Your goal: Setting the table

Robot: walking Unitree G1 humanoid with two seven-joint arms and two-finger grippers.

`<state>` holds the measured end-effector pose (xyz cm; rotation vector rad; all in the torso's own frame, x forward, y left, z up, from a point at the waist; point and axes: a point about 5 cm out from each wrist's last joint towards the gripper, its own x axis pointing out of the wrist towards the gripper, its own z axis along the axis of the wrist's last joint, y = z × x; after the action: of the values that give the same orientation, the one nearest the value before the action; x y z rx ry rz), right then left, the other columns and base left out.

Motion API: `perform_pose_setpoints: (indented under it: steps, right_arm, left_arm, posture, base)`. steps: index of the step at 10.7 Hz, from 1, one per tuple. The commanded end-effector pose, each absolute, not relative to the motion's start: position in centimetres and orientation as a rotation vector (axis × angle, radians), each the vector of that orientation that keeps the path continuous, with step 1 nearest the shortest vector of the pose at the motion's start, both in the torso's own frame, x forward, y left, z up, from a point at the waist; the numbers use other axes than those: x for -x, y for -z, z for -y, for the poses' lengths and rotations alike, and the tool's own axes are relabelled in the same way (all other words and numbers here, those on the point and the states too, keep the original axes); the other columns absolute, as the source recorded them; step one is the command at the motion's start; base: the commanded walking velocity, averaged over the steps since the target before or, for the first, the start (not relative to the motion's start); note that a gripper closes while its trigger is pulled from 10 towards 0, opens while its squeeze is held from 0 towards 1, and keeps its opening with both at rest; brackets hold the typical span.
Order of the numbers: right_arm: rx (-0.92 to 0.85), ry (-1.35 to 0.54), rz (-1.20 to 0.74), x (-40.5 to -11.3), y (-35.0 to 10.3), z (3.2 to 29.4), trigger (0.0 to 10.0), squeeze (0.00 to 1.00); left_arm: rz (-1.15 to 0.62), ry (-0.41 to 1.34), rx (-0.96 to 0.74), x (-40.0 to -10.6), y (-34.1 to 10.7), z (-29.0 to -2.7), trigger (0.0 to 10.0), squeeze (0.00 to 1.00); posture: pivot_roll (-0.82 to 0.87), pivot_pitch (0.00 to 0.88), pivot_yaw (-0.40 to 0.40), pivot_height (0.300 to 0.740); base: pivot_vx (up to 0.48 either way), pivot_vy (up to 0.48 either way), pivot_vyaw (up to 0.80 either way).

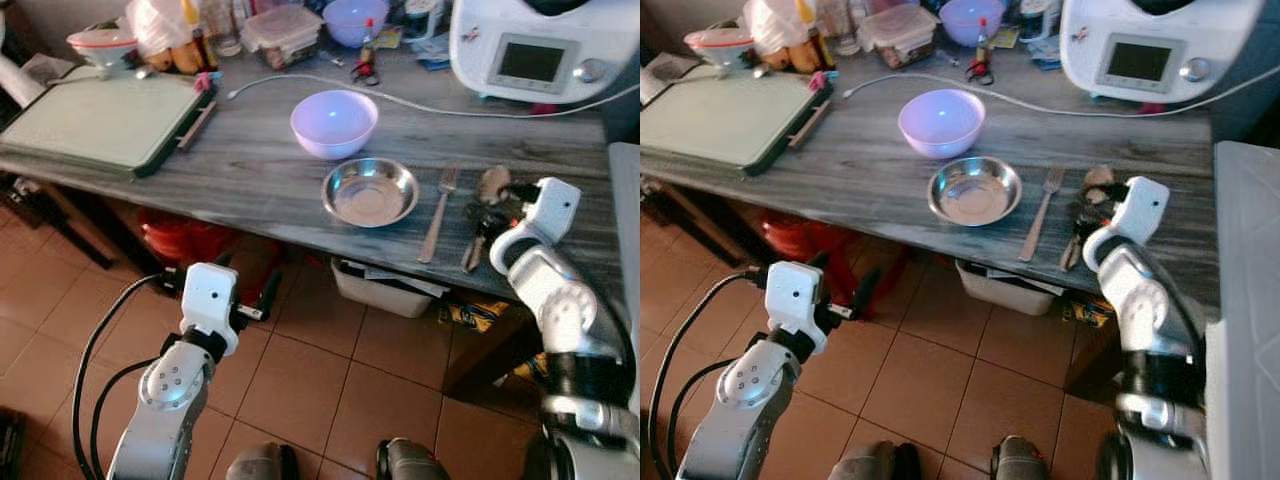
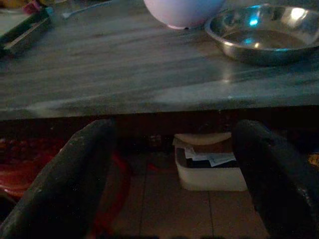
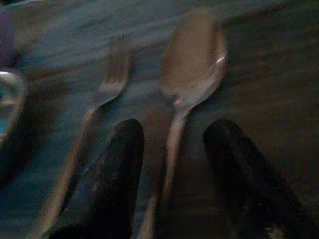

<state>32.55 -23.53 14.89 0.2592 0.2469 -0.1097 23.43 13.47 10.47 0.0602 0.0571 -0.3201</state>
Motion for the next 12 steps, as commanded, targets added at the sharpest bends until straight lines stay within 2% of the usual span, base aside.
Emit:
perform_pose_setpoints:
  steps: [1,2,5,7,9,12]
  right_arm:
    - [-0.193,0.109,-0.178,-32.4,-15.9,23.5,10.0,1.00]
    - [-0.114,0.111,-0.123,-32.3,-16.4,23.4,10.0,1.00]
    - [-0.039,0.185,-0.037,-31.6,-17.2,24.4,10.0,1.00]
    - [0.033,0.295,-0.086,-30.6,-16.5,25.4,10.0,1.00]
    - [0.020,0.357,-0.142,-30.6,-15.9,26.5,10.0,1.00]
    - [0.032,0.337,-0.225,-31.4,-15.4,26.6,10.0,1.00]
  left_arm:
    - [-0.068,0.304,-0.064,-23.4,-10.3,-13.8,10.0,0.00]
    - [-0.065,0.303,-0.065,-23.3,-10.3,-13.8,10.0,0.00]
    - [-0.068,0.301,-0.061,-22.9,-10.4,-14.2,10.0,0.00]
    - [-0.076,0.315,-0.057,-22.7,-10.4,-14.1,10.0,0.00]
    - [-0.086,0.319,-0.052,-22.4,-10.4,-14.1,10.0,0.00]
    - [-0.100,0.315,-0.051,-21.9,-10.4,-14.3,10.0,0.00]
  posture:
    - [0.00,0.134,0.115,0.740]
    - [0.00,0.137,0.114,0.740]
    - [0.00,0.159,0.121,0.740]
    - [0.00,0.168,0.122,0.740]
    - [0.01,0.186,0.126,0.740]
    - [0.02,0.203,0.124,0.740]
  base:
    - [0.000,0.000,0.00]
    - [0.000,0.000,0.00]
    - [0.000,0.000,0.00]
    - [0.000,0.000,0.00]
    - [0.000,0.000,0.00]
    - [0.000,0.000,0.00]
